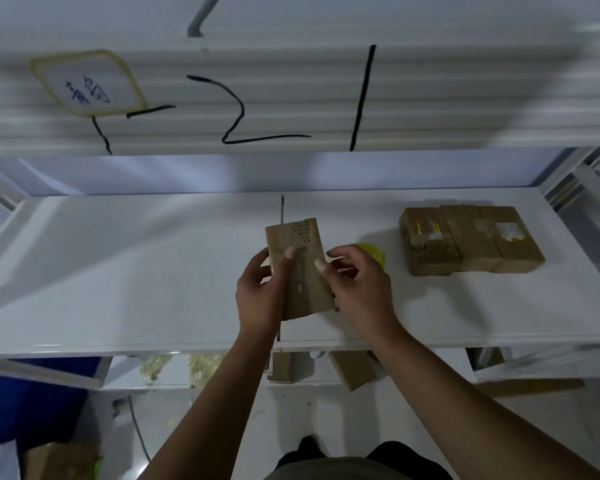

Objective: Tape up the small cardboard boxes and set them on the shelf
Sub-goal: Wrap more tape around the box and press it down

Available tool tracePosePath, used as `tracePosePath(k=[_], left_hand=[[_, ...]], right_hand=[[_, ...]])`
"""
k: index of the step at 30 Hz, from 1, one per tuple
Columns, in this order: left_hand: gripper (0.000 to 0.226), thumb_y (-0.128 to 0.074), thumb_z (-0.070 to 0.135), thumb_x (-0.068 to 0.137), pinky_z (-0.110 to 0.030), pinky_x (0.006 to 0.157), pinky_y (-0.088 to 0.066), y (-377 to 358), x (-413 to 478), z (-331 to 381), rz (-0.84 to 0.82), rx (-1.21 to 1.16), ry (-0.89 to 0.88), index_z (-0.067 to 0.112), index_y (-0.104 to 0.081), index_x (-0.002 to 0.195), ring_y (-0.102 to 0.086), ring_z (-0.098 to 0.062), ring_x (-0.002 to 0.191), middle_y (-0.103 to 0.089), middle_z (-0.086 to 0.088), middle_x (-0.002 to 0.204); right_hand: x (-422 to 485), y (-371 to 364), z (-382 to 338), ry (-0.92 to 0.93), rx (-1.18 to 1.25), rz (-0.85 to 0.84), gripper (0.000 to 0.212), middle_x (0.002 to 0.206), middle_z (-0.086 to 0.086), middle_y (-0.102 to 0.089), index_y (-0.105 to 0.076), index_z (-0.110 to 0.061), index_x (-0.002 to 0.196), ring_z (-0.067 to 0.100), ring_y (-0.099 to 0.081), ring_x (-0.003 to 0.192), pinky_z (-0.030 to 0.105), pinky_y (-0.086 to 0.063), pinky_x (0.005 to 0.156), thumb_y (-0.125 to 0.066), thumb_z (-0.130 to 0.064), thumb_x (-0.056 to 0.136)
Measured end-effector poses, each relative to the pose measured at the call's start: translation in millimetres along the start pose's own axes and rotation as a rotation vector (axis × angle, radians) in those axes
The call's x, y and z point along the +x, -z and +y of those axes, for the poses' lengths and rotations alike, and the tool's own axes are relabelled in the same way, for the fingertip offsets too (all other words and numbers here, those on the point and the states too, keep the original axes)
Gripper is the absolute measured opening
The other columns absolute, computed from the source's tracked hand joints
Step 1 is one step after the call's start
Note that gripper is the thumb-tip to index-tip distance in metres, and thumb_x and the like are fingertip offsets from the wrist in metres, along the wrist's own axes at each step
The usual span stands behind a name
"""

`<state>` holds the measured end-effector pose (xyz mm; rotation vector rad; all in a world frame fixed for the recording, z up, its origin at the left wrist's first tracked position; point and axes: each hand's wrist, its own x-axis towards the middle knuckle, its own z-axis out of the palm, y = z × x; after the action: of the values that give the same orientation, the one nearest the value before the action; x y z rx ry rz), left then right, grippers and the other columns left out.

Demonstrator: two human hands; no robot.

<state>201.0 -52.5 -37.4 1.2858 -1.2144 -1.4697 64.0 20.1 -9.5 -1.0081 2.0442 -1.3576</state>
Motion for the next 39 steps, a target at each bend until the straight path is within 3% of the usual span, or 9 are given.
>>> tracePosePath(k=[3,9,12,15,20,26,29,32,39], left_hand=[[0.071,-0.07,0.082,0.075,-0.03,0.065,-0.067,-8.9,-9.8,8.8,0.047,0.064,-0.06,0.039,-0.071,0.132,-0.078,-0.009,0.092,-0.079,0.008,0.109],[0.055,-0.069,0.084,0.074,-0.014,0.054,-0.057,-31.8,-44.2,18.1,0.088,0.129,-0.131,0.055,-0.068,0.121,-0.074,0.006,0.081,-0.076,0.016,0.099],[0.035,-0.065,0.086,0.073,-0.014,0.053,-0.057,-43.0,-60.3,19.3,0.135,0.131,-0.107,0.073,-0.059,0.106,-0.074,0.009,0.079,-0.075,0.02,0.095],[0.053,-0.058,0.086,0.078,-0.026,0.065,-0.066,-51.3,-70.9,18.3,0.125,0.158,-0.098,0.059,-0.06,0.123,-0.076,0.001,0.084,-0.075,0.017,0.103],[0.067,-0.062,0.07,0.091,-0.052,0.098,-0.061,-55.2,-81.4,17.0,0.071,0.158,0.05,0.028,-0.053,0.142,-0.074,-0.022,0.111,-0.073,0.002,0.126],[0.049,-0.043,0.066,0.106,-0.05,0.095,-0.063,-59.8,-114.4,-1.7,0.071,0.159,0.054,0.028,-0.068,0.125,-0.075,-0.02,0.106,-0.077,-0.001,0.117],[0.061,-0.026,0.064,0.11,-0.051,0.097,-0.063,-61.7,-125.0,0.1,0.075,0.038,0.1,0.029,-0.075,0.113,-0.076,-0.023,0.108,-0.079,-0.004,0.113],[0.057,-0.031,0.065,0.109,-0.037,0.088,-0.064,-66.4,-134.0,7.9,0.063,0.074,-0.002,0.027,-0.072,0.119,-0.076,-0.018,0.107,-0.079,-0.001,0.113],[0.044,-0.044,0.062,0.107,-0.029,0.083,-0.063,-69.2,-161.6,16.6,0.053,0.124,-0.185,0.03,-0.068,0.126,-0.074,-0.011,0.105,-0.076,0.004,0.116]], right_hand=[[-5.9,5.9,3.0,0.037,0.059,0.097,0.008,0.086,-0.017,-0.073,-0.073,-0.027,0.095,-0.002,-0.069,0.083,0.017,-0.057,0.071,-0.075,-0.035,0.095],[-12.1,30.2,10.5,-0.149,0.392,0.174,0.012,0.095,0.004,-0.077,-0.068,-0.023,0.099,0.025,-0.076,0.089,0.055,-0.063,0.082,-0.078,-0.027,0.093],[-19.4,38.5,12.4,-0.016,0.114,0.181,0.009,0.09,-0.005,-0.075,-0.071,-0.022,0.095,0.007,-0.07,0.082,0.038,-0.062,0.079,-0.071,-0.031,0.097],[-32.0,46.0,12.6,0.166,-0.031,0.213,0.013,0.091,-0.006,-0.073,-0.075,-0.018,0.102,0.004,-0.067,0.079,0.015,-0.051,0.071,-0.064,-0.027,0.102],[-49.0,60.7,16.7,0.437,-0.511,0.037,0.039,0.096,-0.002,-0.071,-0.068,-0.022,0.098,0.018,-0.068,0.073,0.035,-0.057,0.061,-0.045,-0.052,0.107],[-44.8,83.0,26.4,0.285,-0.729,-0.156,0.056,0.081,-0.002,-0.07,-0.062,-0.022,0.079,0.025,-0.068,0.077,0.036,-0.054,0.068,-0.034,-0.064,0.104],[-51.6,92.2,30.0,-0.006,-0.374,-0.299,0.062,0.083,-0.005,-0.068,-0.058,-0.027,0.081,0.022,-0.067,0.083,0.041,-0.054,0.078,-0.032,-0.083,0.092],[-67.5,93.1,26.0,-0.264,0.196,-0.441,0.065,0.115,-0.007,-0.074,-0.061,-0.04,0.118,0.02,-0.073,0.103,0.049,-0.058,0.096,-0.047,-0.089,0.077],[-86.7,105.6,23.6,-0.102,0.384,-0.466,0.052,0.126,-0.015,-0.072,-0.059,-0.042,0.134,0.011,-0.07,0.116,0.045,-0.054,0.106,-0.061,-0.066,0.087]])
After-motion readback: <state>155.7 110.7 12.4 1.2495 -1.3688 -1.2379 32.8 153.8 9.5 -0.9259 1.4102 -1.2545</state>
